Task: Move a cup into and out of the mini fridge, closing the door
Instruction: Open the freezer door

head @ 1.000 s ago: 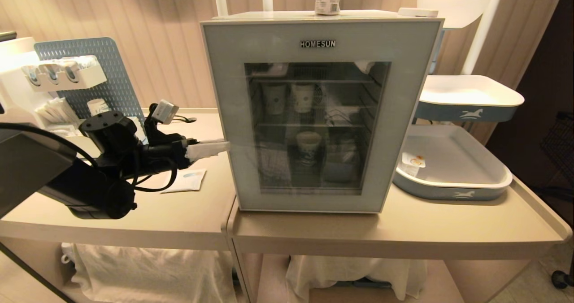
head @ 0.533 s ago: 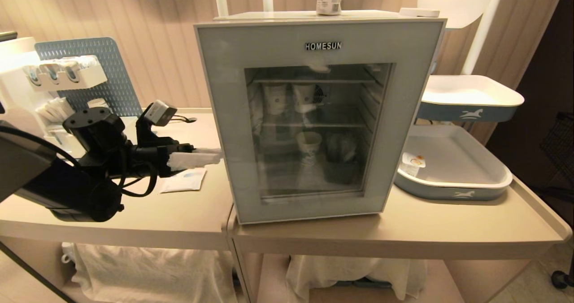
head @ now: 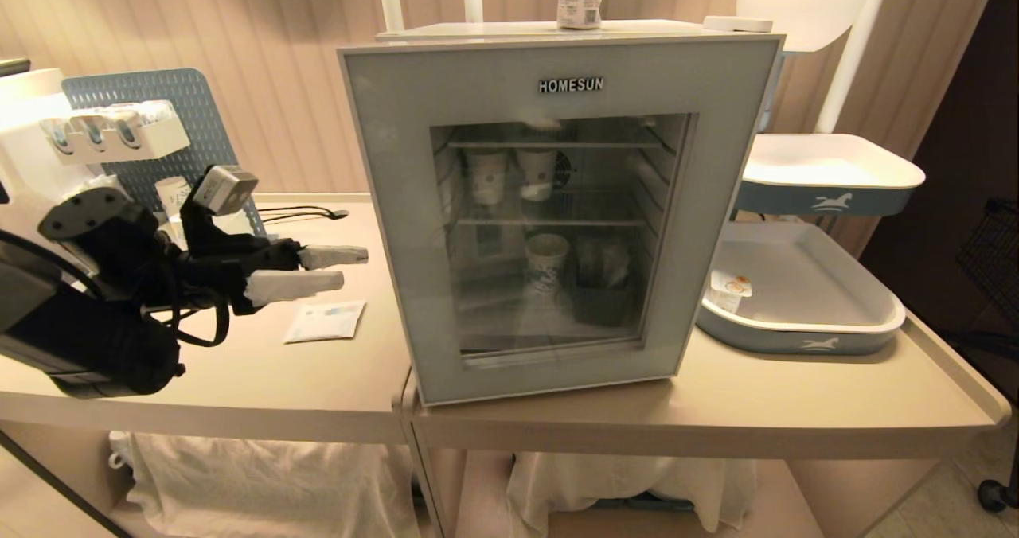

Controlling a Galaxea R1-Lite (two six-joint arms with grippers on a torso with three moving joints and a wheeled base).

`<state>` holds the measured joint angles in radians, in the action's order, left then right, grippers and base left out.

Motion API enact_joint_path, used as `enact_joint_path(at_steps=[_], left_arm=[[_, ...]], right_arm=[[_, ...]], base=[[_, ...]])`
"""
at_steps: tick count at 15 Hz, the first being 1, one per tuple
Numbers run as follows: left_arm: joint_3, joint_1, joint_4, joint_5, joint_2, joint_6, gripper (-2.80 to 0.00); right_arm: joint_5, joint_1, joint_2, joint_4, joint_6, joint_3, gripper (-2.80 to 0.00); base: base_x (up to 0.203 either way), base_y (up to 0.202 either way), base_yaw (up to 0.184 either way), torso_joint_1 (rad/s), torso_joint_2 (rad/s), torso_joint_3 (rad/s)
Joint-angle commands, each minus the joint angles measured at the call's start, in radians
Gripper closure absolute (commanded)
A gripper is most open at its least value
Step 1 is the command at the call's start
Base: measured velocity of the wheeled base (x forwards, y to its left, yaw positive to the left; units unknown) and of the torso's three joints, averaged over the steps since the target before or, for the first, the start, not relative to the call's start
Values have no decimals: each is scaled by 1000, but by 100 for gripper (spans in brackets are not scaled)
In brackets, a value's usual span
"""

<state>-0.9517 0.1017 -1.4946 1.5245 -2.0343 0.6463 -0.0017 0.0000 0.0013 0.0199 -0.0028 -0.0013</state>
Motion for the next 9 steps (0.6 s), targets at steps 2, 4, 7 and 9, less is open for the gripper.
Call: enact_joint_path(at_steps=[2, 4, 7, 9], left_arm=[[-51, 47, -11, 6, -60, 36, -280], [-116, 57, -12, 6, -107, 119, 0], [-135, 9, -35, 4, -141, 193, 0], [-123, -31, -35, -19, -118, 245, 0]], right_arm=[[0, 0, 1, 0, 0, 1, 0], [0, 0, 2, 0, -2, 1, 0], [0, 0, 2, 0, 0, 1, 0], [0, 0, 2, 0, 0, 1, 0]], base=[[0, 0, 0, 0, 0, 0], [0, 0, 0, 0, 0, 0], [0, 0, 0, 0, 0, 0], [0, 0, 0, 0, 0, 0]])
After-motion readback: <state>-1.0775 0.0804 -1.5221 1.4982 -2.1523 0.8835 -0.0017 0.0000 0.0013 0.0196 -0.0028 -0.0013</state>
